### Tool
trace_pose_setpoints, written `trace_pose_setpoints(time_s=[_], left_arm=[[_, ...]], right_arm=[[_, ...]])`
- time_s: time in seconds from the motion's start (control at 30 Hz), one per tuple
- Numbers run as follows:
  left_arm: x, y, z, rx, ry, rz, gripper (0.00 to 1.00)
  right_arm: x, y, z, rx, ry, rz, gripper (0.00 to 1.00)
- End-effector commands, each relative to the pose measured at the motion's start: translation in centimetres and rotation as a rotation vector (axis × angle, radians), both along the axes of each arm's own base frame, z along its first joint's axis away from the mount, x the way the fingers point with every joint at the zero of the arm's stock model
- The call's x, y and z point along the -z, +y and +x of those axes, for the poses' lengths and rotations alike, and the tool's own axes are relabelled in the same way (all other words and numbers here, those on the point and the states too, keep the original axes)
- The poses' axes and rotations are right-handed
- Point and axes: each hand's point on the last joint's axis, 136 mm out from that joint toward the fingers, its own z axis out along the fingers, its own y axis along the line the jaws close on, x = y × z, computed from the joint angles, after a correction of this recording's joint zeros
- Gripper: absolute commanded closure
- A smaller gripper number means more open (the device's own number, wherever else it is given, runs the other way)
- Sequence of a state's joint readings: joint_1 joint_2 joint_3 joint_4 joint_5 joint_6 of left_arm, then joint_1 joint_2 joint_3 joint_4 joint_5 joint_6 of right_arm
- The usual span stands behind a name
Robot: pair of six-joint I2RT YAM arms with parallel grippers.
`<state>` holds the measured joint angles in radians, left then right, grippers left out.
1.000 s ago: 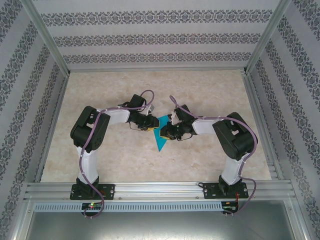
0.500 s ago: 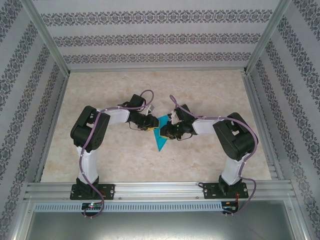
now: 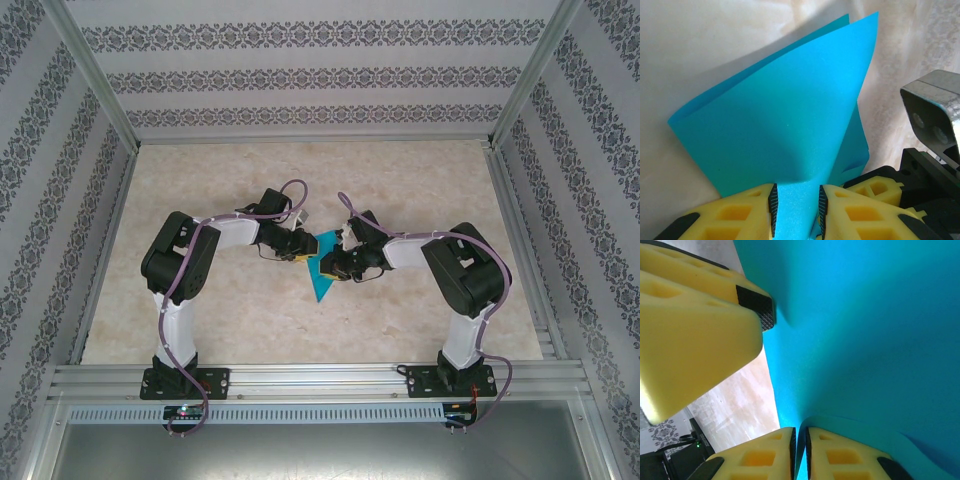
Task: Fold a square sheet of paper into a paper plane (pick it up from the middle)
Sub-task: Third fold the triangle at the center of the table.
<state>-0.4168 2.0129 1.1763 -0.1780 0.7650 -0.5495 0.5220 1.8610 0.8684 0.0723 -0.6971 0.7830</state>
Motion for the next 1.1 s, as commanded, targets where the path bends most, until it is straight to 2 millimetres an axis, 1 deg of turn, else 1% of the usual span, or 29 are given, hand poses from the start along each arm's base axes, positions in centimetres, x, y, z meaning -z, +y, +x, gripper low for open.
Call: trace_pose_setpoints(time_s=[0.0, 0.13, 0.23, 0.37, 0.5, 0.6, 0.7, 0.83, 1.0, 1.07], left_arm=[[3.3, 0.9, -1.1, 0.001, 0.07, 0.056, 0.68], [3.3, 0.9, -1.2, 0.002, 0.07, 0.053, 0.68], [2.7, 0.7, -0.9, -0.001, 0.057, 0.046, 0.67], [0.5, 0.4, -0.2, -0.005, 0.013, 0.023, 0.66], [-2.2, 0.6, 0.4, -0.02, -0.043, 0.018, 0.61], [-4.1, 1.0, 0.4, -0.032, -0.079, 0.023, 0.58], [-5.2, 1.5, -0.3, -0.041, -0.1, 0.028, 0.57], [-5.8, 2.3, -1.9, -0.059, -0.108, 0.024, 0.57], [-4.9, 3.5, -4.4, -0.096, -0.088, 0.018, 0.55], [-4.8, 3.7, -5.3, -0.105, -0.082, 0.004, 0.55]], right_arm=[[0.3, 0.8, 0.4, -0.012, -0.023, 0.004, 0.83], [0.5, 0.7, 0.3, -0.014, -0.021, 0.002, 0.82], [0.9, 0.5, 0.2, -0.015, -0.013, -0.01, 0.81], [1.3, 0.2, -0.3, -0.018, -0.002, -0.019, 0.79], [1.5, 0.0, -0.5, -0.022, 0.002, -0.027, 0.77], [1.7, -0.2, -0.6, -0.022, 0.004, -0.028, 0.74], [1.6, -0.1, -0.7, -0.025, 0.001, -0.025, 0.7], [1.5, -0.1, -0.8, -0.026, -0.003, -0.018, 0.66], [1.1, -0.1, -0.8, -0.014, -0.01, -0.004, 0.61], [0.8, 0.0, -0.9, -0.015, -0.013, 0.001, 0.59]])
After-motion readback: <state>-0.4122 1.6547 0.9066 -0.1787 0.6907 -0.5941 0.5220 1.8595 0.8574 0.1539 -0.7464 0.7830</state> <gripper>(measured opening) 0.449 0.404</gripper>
